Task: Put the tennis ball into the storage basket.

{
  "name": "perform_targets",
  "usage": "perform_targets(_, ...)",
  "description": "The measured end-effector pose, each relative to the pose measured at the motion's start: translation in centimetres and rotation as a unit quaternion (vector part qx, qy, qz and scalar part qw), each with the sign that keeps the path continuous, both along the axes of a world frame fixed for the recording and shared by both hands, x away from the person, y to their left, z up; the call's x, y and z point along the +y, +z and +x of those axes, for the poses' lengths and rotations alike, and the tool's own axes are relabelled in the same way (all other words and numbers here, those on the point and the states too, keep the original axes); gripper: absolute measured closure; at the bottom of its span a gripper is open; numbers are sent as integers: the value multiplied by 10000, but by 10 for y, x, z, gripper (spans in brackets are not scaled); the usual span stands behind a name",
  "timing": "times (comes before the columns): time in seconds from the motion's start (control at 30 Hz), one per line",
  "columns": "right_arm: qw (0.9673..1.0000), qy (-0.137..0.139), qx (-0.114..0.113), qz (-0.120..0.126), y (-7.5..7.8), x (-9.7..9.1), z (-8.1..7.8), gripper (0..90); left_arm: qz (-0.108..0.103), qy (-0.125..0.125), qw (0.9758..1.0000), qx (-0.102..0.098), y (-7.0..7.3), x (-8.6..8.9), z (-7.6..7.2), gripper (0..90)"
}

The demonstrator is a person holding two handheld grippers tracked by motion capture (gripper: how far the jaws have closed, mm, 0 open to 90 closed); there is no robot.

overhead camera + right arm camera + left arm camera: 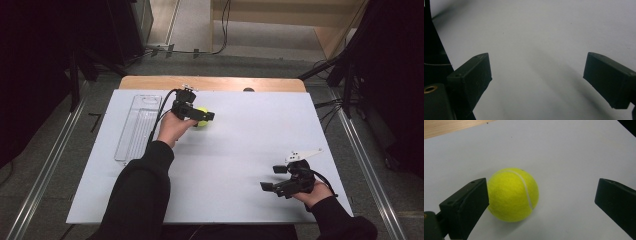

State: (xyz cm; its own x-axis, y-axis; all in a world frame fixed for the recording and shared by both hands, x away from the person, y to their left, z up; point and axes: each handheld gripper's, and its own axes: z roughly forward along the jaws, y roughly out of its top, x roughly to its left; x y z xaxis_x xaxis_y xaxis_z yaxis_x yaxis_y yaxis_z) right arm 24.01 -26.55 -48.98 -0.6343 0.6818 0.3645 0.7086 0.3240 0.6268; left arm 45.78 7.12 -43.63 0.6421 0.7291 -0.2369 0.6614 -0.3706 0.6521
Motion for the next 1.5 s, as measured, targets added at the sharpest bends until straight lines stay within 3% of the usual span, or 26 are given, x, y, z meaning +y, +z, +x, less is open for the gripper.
perform_targets(0.17,10000,0,2,4,0,0,0,62,-55,-12,9999,123,-1,-2,7,0)
perform_targets(0.23,10000,4,13,0,0,0,0,62,42,-4,10000,78,-1,-5,11,0)
perform_targets(0.4,10000,8,12,-2,0,1,0,62,-77,163,9998,39,-4,-3,18,0)
perform_targets(0.63,10000,15,10,-2,0,1,0,62,29,260,9996,74,-4,-3,28,0)
perform_targets(1.23,10000,34,22,13,0,1,0,62,40,266,9996,28,-16,-7,31,0)
perform_targets(1.43,10000,42,20,9,0,1,0,62,-49,326,9994,41,-23,-8,30,13)
perform_targets(1.5,10000,42,19,7,0,1,0,62,21,305,9995,48,-25,-8,30,13)
